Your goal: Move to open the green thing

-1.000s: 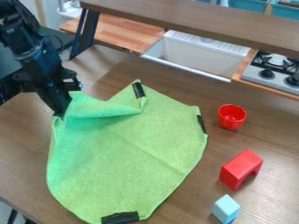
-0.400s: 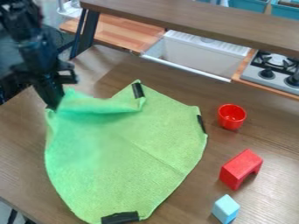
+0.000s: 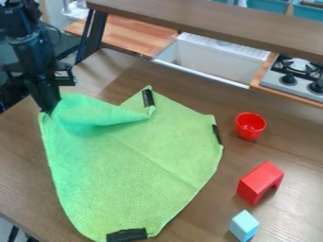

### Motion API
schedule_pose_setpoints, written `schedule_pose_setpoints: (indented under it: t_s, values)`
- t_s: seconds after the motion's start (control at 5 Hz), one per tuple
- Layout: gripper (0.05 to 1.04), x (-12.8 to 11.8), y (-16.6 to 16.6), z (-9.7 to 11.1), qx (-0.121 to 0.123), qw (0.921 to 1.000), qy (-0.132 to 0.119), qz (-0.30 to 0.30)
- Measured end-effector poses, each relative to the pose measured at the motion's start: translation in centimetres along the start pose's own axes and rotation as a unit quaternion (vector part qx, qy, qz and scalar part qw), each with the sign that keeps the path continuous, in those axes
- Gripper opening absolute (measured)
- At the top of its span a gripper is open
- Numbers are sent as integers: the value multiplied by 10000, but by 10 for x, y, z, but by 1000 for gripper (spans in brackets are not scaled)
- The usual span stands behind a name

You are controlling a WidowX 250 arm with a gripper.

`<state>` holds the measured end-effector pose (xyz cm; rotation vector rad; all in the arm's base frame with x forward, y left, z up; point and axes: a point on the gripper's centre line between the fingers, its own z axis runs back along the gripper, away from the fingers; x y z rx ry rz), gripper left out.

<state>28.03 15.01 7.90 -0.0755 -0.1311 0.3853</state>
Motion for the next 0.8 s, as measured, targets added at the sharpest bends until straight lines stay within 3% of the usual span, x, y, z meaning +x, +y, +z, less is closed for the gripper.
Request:
schedule_pose_setpoints:
  t_s: [0.2, 0.4, 0.6, 0.8]
  values:
    - [252, 0, 3, 0, 9, 9983, 502, 312]
    - [483, -4, 6, 5, 162, 9963, 713, 452]
    - [798, -3, 4, 8, 230, 9957, 765, 476]
    - [1007, -3, 3, 8, 235, 9953, 764, 537]
